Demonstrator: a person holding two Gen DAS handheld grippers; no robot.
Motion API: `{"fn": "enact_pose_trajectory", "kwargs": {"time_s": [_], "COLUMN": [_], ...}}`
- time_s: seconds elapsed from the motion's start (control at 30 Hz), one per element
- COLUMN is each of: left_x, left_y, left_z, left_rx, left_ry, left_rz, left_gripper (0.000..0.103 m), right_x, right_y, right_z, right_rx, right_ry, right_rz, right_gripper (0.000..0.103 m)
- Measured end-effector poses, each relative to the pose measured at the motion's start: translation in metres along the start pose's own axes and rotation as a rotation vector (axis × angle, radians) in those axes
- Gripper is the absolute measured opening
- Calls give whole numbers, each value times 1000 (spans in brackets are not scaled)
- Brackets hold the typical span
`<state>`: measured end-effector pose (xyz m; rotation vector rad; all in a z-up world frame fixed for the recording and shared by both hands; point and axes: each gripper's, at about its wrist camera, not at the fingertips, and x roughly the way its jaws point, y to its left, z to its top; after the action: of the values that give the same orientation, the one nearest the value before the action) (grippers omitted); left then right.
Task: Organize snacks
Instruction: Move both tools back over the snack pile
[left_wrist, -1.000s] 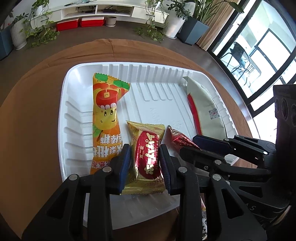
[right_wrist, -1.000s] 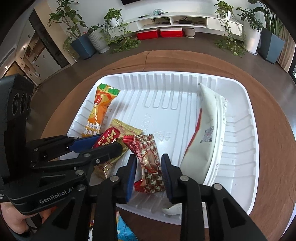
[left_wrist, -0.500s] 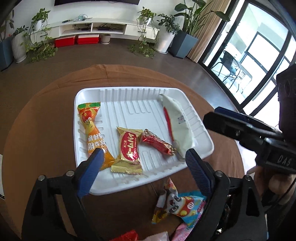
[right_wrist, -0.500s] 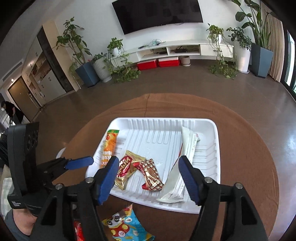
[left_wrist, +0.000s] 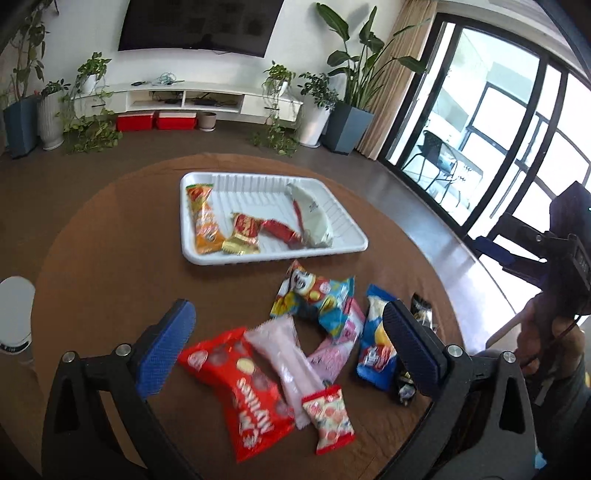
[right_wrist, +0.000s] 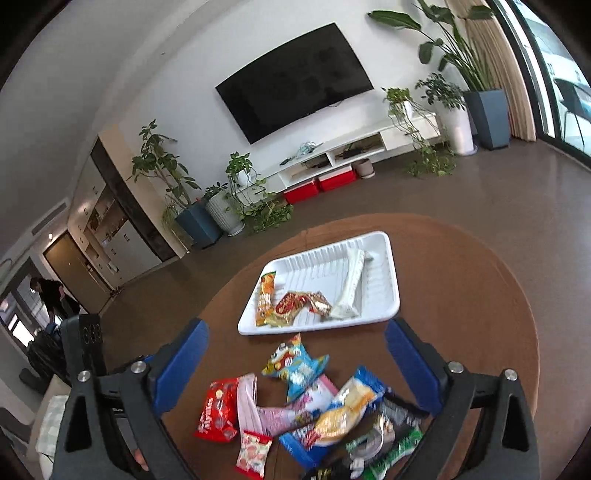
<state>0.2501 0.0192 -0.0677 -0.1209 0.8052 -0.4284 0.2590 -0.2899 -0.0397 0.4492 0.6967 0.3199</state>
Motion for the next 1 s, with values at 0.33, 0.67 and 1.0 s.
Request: {"fn": "enact_pose_trajectory", "kwargs": {"time_s": [0.33,0.67,1.0], "left_x": [0,26,65], "left_y": [1,14,20], "left_z": [-76,-60,-49], "left_rx": [-39,-35,-8], "left_ry": [86,163,262], "left_rz": [179,208,224], "left_gripper": [103,88,68], "right_x": [-21,-14,-5], "right_y": [-18,-11,-20], "right_z": [-107,-121,-127], "right_rx": [161,140,138], "right_ry": [134,182,226], "right_rz": [-32,-112,-153], "right_gripper": [99,91,81]}}
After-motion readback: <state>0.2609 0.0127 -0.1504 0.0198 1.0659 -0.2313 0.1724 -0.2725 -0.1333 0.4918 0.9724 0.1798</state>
